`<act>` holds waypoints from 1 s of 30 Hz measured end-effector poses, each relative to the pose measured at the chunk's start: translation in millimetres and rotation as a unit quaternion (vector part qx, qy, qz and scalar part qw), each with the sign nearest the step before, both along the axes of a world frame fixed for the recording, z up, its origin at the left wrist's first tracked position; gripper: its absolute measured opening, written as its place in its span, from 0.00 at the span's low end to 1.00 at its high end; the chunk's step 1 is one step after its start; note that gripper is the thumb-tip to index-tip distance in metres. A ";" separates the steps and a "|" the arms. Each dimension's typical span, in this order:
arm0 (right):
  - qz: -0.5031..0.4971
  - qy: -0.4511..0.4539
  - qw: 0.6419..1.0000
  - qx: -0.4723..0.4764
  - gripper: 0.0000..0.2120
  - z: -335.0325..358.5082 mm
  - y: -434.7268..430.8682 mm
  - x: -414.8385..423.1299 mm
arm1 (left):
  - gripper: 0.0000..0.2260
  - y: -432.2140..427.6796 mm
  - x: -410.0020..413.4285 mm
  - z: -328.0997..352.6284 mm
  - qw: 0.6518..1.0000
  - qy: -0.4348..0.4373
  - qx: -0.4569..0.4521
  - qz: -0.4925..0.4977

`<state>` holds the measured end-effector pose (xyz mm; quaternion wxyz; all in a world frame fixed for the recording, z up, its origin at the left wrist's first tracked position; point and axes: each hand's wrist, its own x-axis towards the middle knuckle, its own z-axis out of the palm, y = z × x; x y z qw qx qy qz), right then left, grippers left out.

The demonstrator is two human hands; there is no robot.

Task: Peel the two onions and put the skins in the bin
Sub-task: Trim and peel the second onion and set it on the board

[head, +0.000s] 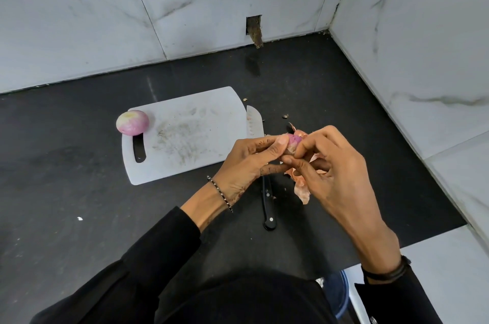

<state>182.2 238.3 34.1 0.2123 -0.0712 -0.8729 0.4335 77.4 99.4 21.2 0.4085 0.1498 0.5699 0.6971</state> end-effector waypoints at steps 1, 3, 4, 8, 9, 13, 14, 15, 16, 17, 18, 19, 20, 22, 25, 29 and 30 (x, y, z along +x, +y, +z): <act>-0.002 0.002 1.000 -0.005 0.06 -1.7 -0.9 -0.3 | 0.14 0.1 -0.4 0.3 1.000 -0.001 -0.001 0.002; -0.021 -0.001 0.999 -0.045 0.07 -4.0 -1.3 0.2 | 0.14 0.8 -0.6 1.4 1.000 -0.013 0.001 0.005; -0.034 -0.003 0.997 -0.071 0.08 -4.6 -1.3 0.9 | 0.14 1.3 -0.6 2.2 1.000 -0.021 0.002 0.007; -0.067 -0.011 0.988 -0.141 0.16 -2.6 2.0 4.5 | 0.17 4.9 0.4 2.7 0.999 -0.054 -0.001 -0.001; -0.066 -0.012 0.988 -0.142 0.18 -1.7 3.3 5.1 | 0.17 5.7 0.4 1.9 0.998 -0.062 0.000 -0.005; -0.026 -0.002 0.993 -0.118 0.18 -0.4 6.8 7.1 | 0.16 7.1 1.9 1.9 0.995 -0.094 0.010 -0.007; -0.015 0.001 0.994 -0.105 0.18 -1.0 7.5 7.4 | 0.16 7.5 2.0 2.8 0.995 -0.099 0.009 -0.004; -0.008 0.002 0.996 -0.093 0.18 -1.4 7.8 7.3 | 0.16 7.7 2.0 3.6 0.995 -0.103 0.007 -0.002; -0.003 0.002 0.996 -0.087 0.18 -1.1 7.3 7.0 | 0.16 7.4 1.9 4.5 0.994 -0.105 0.004 0.000; -0.001 0.001 0.996 -0.085 0.18 -0.5 6.7 6.5 | 0.16 7.1 1.6 4.6 0.994 -0.106 0.002 0.001; 0.000 -0.002 0.996 -0.086 0.18 0.4 5.7 5.7 | 0.16 6.8 1.1 4.7 0.995 -0.104 -0.002 0.001; 0.000 -0.005 0.996 -0.086 0.18 1.3 4.7 5.0 | 0.15 6.3 0.5 4.5 0.995 -0.100 -0.007 0.001; -0.001 -0.007 0.996 -0.084 0.18 2.2 3.9 4.0 | 0.15 6.0 0.0 4.9 0.996 -0.093 -0.013 0.000; -0.006 -0.006 0.997 -0.075 0.17 3.2 3.2 2.4 | 0.14 5.8 -1.4 5.2 0.997 -0.077 -0.027 -0.005; -0.005 -0.002 0.999 -0.046 0.15 1.3 1.8 -1.0 | 0.15 5.5 -4.3 5.3 0.997 -0.063 -0.037 -0.010; -0.010 -0.004 0.999 -0.032 0.16 -4.3 -0.8 -3.1 | 0.15 6.5 -8.1 5.8 0.996 -0.077 -0.040 -0.001; -0.018 -0.007 0.999 -0.041 0.16 -4.6 -0.3 -3.4 | 0.14 6.6 -8.6 6.2 0.996 -0.082 -0.041 0.000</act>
